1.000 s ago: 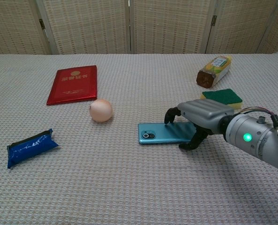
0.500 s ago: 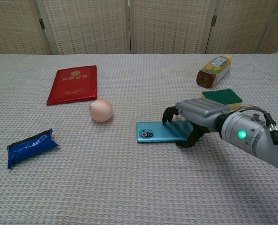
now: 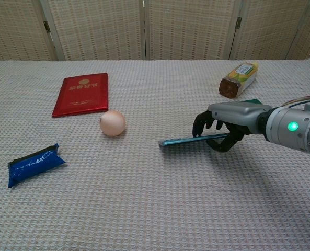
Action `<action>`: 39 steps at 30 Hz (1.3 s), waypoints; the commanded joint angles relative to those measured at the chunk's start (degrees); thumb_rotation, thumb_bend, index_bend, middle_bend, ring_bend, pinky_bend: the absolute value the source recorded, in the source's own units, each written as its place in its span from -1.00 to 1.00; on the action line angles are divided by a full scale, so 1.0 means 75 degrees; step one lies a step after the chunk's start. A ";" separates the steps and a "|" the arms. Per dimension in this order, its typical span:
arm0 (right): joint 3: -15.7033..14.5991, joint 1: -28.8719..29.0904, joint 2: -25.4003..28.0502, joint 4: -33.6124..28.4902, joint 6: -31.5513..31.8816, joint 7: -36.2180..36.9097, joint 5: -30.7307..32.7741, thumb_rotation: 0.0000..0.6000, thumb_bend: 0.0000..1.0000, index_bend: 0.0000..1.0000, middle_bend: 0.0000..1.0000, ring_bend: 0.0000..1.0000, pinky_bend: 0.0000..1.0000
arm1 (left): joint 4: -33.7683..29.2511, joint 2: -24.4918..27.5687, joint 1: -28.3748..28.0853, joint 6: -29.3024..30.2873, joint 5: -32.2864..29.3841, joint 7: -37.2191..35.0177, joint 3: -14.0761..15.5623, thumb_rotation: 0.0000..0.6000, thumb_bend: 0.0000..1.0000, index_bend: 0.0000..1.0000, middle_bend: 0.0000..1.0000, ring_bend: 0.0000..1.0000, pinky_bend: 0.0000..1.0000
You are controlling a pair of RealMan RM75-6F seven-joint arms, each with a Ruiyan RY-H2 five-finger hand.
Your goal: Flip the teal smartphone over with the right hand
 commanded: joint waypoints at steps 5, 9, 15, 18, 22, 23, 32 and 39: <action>0.0160 0.0486 -0.0188 0.0494 -0.0010 -0.0066 0.0460 1.00 0.32 -0.26 -0.30 -0.55 -0.50 | -0.0036 0.0009 -0.0019 -0.0014 0.0025 0.0045 0.0000 1.00 -0.59 -0.81 -0.91 -0.91 -0.72; 0.0237 0.0738 -0.0437 0.0908 0.0038 -0.0100 0.0585 1.00 0.23 -0.26 -0.30 -0.55 -0.50 | -0.0062 0.0037 -0.0010 -0.0010 0.0002 0.0070 -0.0006 1.00 -0.59 -0.81 -0.91 -0.91 -0.72; 0.0284 0.0888 -0.0599 0.1256 0.0470 -0.0169 0.0341 1.00 0.08 -0.26 -0.34 -0.55 -0.50 | -0.0078 0.0051 -0.0001 0.0002 0.0012 0.0069 -0.0001 1.00 -0.59 -0.81 -0.91 -0.91 -0.72; 0.0269 0.0742 -0.0415 0.1026 0.0915 -0.0110 0.0041 1.00 0.07 -0.26 -0.37 -0.55 -0.50 | -0.0070 0.0058 0.0001 0.0005 0.0008 0.0053 -0.0007 1.00 -0.59 -0.81 -0.91 -0.91 -0.72; 0.0171 0.0398 0.0083 0.0367 0.1585 -0.0078 -0.0363 1.00 -0.15 -0.31 -0.44 -0.55 -0.50 | -0.0084 0.0049 -0.0032 -0.0004 0.0080 0.0061 -0.0002 1.00 -0.59 -0.81 -0.91 -0.91 -0.72; 0.0121 0.0254 0.0286 0.0103 0.1832 -0.0071 -0.0518 1.00 -0.24 -0.32 -0.45 -0.55 -0.50 | -0.0092 0.0045 -0.0046 0.0000 0.0115 0.0067 -0.0002 1.00 -0.59 -0.81 -0.91 -0.91 -0.72; -0.0601 -0.1154 0.2039 -0.1733 0.3527 0.0427 -0.2006 1.00 -0.68 -0.36 -0.47 -0.57 -0.50 | -0.0212 0.0039 -0.0128 0.0003 0.0214 0.0143 -0.0039 1.00 -0.59 -0.81 -0.91 -0.91 -0.72; -0.1418 -0.2440 0.3082 -0.2203 0.4734 0.1409 -0.3530 1.00 -0.67 -0.40 -0.48 -0.57 -0.50 | -0.0428 0.0056 -0.0211 -0.0022 0.0339 0.0337 -0.0035 1.00 -0.59 -0.81 -0.91 -0.91 -0.72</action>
